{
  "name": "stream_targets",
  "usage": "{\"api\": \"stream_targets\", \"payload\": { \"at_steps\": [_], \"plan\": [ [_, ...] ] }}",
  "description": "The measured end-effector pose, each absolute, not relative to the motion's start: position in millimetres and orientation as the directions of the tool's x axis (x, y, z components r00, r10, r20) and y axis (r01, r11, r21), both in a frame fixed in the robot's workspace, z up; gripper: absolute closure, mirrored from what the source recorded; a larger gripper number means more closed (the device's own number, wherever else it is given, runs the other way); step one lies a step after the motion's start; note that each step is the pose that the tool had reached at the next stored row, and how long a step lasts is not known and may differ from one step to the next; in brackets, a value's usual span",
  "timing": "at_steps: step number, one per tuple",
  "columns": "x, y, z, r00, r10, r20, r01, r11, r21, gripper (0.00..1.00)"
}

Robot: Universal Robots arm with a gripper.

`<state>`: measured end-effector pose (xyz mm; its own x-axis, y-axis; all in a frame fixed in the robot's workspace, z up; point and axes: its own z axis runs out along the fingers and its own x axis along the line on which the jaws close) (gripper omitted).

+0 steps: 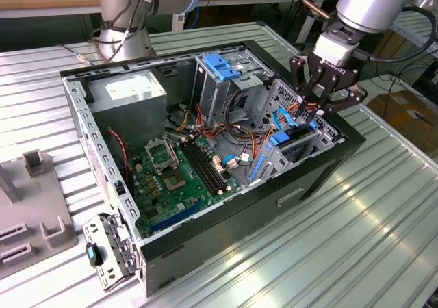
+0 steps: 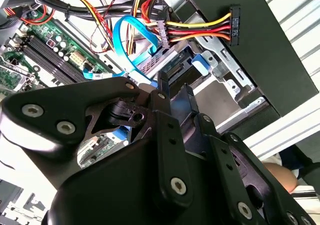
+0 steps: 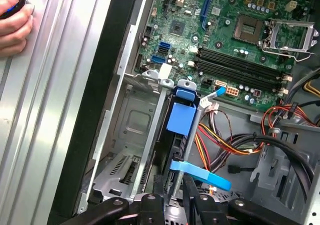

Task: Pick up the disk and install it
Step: 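Insert the second disk wire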

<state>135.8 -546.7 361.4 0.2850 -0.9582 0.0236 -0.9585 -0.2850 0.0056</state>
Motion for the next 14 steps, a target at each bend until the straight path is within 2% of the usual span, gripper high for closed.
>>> {"api": "stream_targets", "payload": {
  "at_steps": [14],
  "plan": [
    [136.5, -546.1, 361.4, 0.327, -0.945, 0.024, -0.945, -0.327, 0.006, 0.70]
  ]
}}
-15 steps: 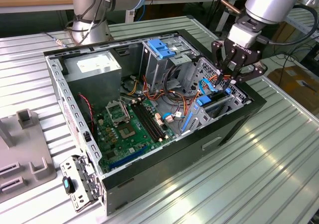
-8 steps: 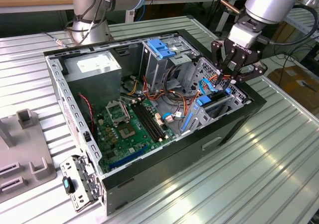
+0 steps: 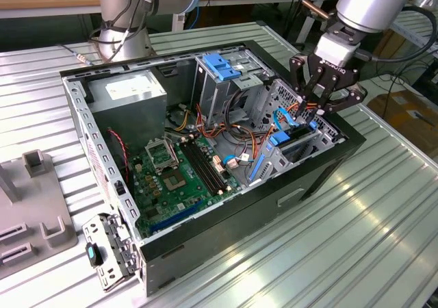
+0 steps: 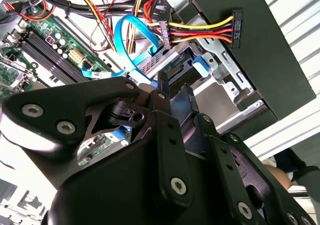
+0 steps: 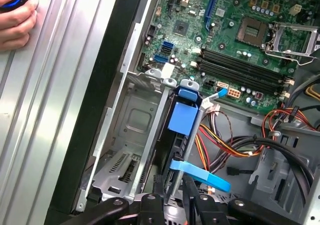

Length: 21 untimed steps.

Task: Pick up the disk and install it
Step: 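Insert the second disk wire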

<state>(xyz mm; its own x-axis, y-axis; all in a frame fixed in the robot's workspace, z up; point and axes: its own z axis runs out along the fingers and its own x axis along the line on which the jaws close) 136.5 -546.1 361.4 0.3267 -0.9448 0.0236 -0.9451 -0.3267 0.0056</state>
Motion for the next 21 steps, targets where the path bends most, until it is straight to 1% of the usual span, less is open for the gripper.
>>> {"api": "stream_targets", "payload": {
  "at_steps": [10, 21],
  "plan": [
    [143.1, -544.7, 367.4, 0.394, -0.919, 0.024, -0.919, -0.394, 0.006, 0.70],
    [157.6, -544.6, 368.2, 0.414, -0.910, 0.023, -0.910, -0.414, 0.006, 0.70]
  ]
}}
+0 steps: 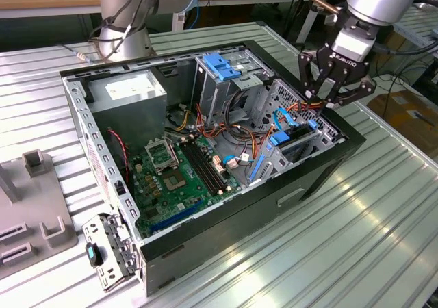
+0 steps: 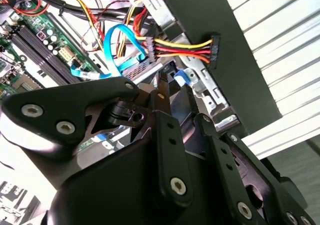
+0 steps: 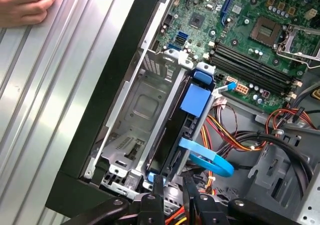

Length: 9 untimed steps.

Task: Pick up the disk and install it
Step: 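Insert the second disk wire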

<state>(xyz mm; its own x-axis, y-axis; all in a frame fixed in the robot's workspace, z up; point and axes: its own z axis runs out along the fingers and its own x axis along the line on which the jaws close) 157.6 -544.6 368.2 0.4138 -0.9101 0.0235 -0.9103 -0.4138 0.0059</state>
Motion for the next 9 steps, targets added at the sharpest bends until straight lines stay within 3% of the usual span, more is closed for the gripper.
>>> {"api": "stream_targets", "payload": {
  "at_steps": [9],
  "plan": [
    [170.2, -544.1, 372.5, 0.416, -0.909, 0.023, -0.910, -0.415, 0.016, 0.70]
  ]
}}
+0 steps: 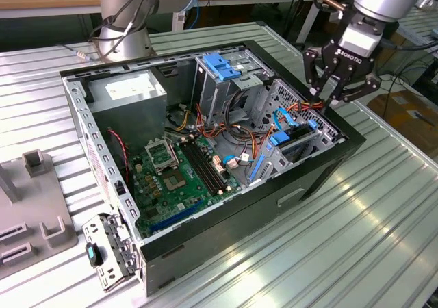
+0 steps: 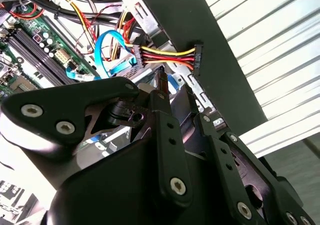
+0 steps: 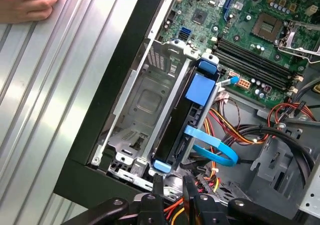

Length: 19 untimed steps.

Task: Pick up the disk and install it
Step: 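Insert the second disk wire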

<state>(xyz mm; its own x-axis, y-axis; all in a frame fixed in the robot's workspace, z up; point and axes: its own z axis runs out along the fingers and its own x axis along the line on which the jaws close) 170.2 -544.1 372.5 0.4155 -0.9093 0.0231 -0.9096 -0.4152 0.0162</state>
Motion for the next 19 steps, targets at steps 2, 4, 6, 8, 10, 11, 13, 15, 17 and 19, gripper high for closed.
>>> {"api": "stream_targets", "payload": {
  "at_steps": [2, 4, 6, 8, 10, 11, 13, 15, 17, 19],
  "plan": [
    [174.0, -544.1, 372.5, 0.416, -0.909, 0.022, -0.909, -0.415, 0.019, 0.70],
    [178.6, -544.1, 372.5, 0.416, -0.909, 0.021, -0.909, -0.415, 0.020, 0.70],
    [182.9, -544.1, 372.5, 0.416, -0.909, 0.021, -0.909, -0.415, 0.022, 0.70],
    [189.4, -544.1, 372.5, 0.416, -0.909, 0.020, -0.909, -0.415, 0.023, 0.70],
    [189.4, -544.1, 372.5, 0.416, -0.909, 0.020, -0.909, -0.415, 0.023, 0.70],
    [189.5, -544.1, 372.5, 0.416, -0.909, 0.020, -0.909, -0.415, 0.023, 0.70],
    [189.8, -544.1, 372.5, 0.442, -0.897, 0.020, -0.897, -0.442, 0.023, 0.70],
    [190.5, -544.1, 372.5, 0.474, -0.880, 0.020, -0.880, -0.474, 0.023, 0.70],
    [191.4, -544.1, 372.5, 0.503, -0.864, 0.020, -0.864, -0.502, 0.023, 0.70],
    [192.1, -544.1, 372.5, 0.547, -0.837, 0.020, -0.837, -0.546, 0.023, 0.70]
  ]
}}
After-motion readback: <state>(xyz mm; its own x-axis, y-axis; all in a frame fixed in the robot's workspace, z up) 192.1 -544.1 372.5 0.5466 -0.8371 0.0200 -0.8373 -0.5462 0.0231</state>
